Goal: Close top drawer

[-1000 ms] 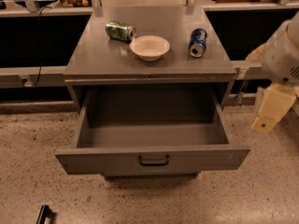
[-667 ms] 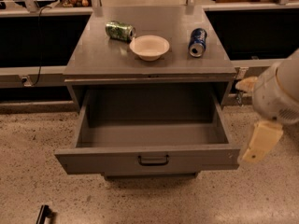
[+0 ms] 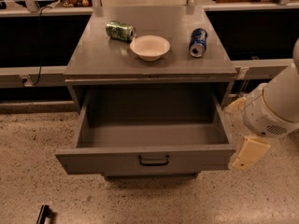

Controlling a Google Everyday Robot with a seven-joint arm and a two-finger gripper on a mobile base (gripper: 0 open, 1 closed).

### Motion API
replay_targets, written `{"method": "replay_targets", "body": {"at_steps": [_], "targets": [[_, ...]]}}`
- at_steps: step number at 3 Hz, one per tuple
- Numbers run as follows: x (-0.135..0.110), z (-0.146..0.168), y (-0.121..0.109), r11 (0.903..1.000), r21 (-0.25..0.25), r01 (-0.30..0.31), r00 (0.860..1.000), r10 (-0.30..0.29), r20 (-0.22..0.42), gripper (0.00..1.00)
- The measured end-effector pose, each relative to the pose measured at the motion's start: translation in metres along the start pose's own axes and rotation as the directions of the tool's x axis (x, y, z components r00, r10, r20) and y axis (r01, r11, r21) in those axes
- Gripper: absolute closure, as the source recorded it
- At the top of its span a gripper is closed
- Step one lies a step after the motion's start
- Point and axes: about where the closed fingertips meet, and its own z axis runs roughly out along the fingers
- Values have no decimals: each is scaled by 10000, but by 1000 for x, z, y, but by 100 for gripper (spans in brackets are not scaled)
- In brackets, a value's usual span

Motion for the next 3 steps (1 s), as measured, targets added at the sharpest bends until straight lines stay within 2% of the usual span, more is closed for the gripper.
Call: {"method": "replay_targets", "body": {"at_steps": [1, 2, 3], "targets": [[-3, 39, 22, 9978, -653, -80, 9989, 109, 448, 41], [-2, 93, 47, 9972, -753, -32, 9941, 114, 1079, 66], [-2, 138, 60, 9987, -462, 201, 9890, -131, 1476, 89]]}}
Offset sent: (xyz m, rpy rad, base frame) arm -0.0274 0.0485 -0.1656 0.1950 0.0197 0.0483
